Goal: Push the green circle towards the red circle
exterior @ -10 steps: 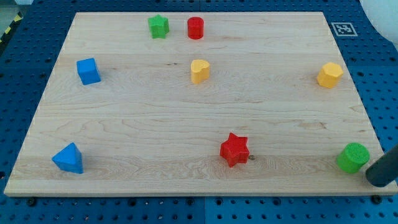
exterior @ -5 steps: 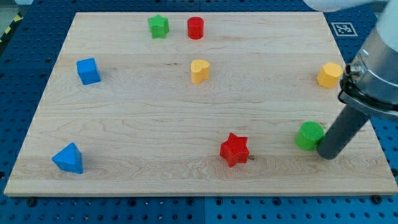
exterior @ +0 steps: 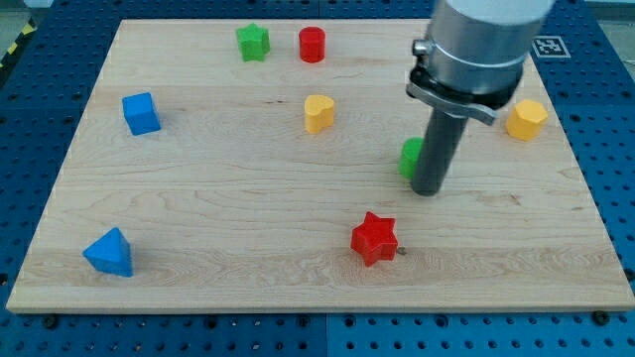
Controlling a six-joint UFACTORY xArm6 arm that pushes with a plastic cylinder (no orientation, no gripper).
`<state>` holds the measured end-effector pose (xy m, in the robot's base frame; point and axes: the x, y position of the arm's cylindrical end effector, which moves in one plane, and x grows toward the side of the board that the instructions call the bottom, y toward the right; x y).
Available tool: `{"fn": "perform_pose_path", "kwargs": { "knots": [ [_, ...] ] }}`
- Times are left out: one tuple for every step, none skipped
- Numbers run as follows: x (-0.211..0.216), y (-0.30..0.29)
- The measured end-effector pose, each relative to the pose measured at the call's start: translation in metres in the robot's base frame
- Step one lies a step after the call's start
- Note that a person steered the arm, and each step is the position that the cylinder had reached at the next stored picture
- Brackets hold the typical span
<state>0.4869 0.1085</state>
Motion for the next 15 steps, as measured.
{"fn": "perform_pose_path", "kwargs": {
  "knots": [
    [-0.023, -0.002],
    [-0.046, -0.002],
    [-0.068, -0.002],
    [-0.091, -0.003],
    [-0.116, -0.006],
    [-0.144, -0.007],
    [-0.174, -0.007],
    [-0.195, -0.007],
    [-0.188, -0.007],
    [-0.159, -0.007],
    [-0.159, -0.027],
    [-0.164, -0.029],
    [-0.167, -0.031],
    [-0.171, -0.046],
    [-0.177, -0.052]
  ]
}}
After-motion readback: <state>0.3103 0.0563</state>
